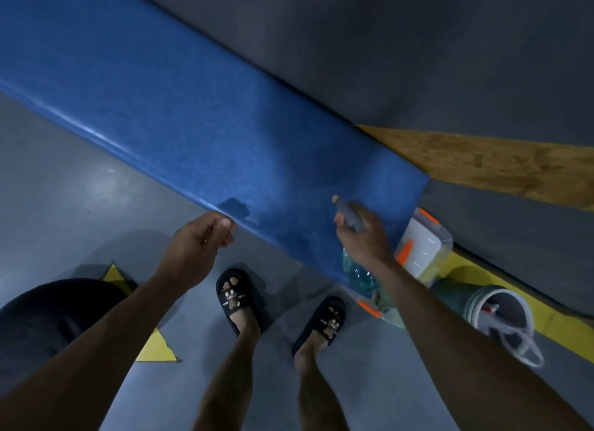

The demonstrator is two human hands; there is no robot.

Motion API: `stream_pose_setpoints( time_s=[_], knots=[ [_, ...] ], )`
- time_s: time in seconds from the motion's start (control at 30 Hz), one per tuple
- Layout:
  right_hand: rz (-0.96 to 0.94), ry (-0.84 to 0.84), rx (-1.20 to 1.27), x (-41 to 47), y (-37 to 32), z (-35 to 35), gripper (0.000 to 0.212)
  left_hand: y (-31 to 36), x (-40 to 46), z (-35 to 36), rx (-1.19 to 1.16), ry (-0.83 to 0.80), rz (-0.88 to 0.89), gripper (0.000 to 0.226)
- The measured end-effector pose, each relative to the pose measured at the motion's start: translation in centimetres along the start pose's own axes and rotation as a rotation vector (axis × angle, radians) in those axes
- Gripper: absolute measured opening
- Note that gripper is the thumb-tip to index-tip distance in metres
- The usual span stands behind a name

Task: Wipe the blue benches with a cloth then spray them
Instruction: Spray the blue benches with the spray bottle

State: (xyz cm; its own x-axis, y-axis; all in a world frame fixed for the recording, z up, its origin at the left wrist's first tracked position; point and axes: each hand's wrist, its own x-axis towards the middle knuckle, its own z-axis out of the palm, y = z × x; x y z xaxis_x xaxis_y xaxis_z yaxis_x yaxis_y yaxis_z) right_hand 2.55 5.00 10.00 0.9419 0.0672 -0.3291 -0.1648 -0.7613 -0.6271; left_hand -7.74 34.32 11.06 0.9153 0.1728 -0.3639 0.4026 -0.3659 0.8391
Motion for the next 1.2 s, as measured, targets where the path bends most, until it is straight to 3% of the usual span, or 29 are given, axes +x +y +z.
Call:
stream_pose_setpoints(
  time_s=[0.13, 0.3, 0.43, 0.6, 0.73, 0.9, 1.0, 1.07, 1.2],
  knots=[
    [-0.063, -0.229, 0.11, -5.3, -0.7, 3.3, 0.041, -0.9, -0.3, -1.8, -0.011, 0.003, -0.027, 0.044],
    [0.061, -0.307, 0.095, -9.9, -1.2, 6.4, 0.017, -1.5, -0.5, -3.5, -0.021, 0.009, -0.024, 0.041],
    [0.111, -0.23, 0.064, -10.0, -1.1, 7.1, 0.007, -2.0, -0.3, -4.2, -0.034, 0.012, -0.03, 0.043],
    [0.106, -0.112, 0.115, -5.0, -1.9, 4.9, 0.037, -2.1, 0.0, -4.4, -0.005, 0.011, -0.032, 0.041],
    [0.098, -0.01, 0.21, 1.8, -3.4, 2.0, 0.047, -2.0, 0.8, -4.2, 0.025, 0.007, -0.042, 0.046],
    [0.14, 0.08, 0.059, 8.9, -4.3, -1.1, 0.014, -1.1, 2.2, -4.2, 0.085, -0.002, -0.051, 0.044],
    [0.127, 0.1, -0.041, 9.3, -5.1, -1.6, 0.011, -0.1, 3.1, -3.8, 0.084, 0.005, -0.06, 0.035],
    [0.109, 0.04, -0.03, 8.0, -5.1, -1.1, 0.004, 0.5, 3.4, -3.4, 0.104, -0.008, -0.077, 0.031],
    [0.048, -0.308, 0.047, 2.9, -4.8, 1.3, 0.029, 1.0, 3.8, -3.1, 0.141, 0.02, -0.109, 0.03]
  ],
)
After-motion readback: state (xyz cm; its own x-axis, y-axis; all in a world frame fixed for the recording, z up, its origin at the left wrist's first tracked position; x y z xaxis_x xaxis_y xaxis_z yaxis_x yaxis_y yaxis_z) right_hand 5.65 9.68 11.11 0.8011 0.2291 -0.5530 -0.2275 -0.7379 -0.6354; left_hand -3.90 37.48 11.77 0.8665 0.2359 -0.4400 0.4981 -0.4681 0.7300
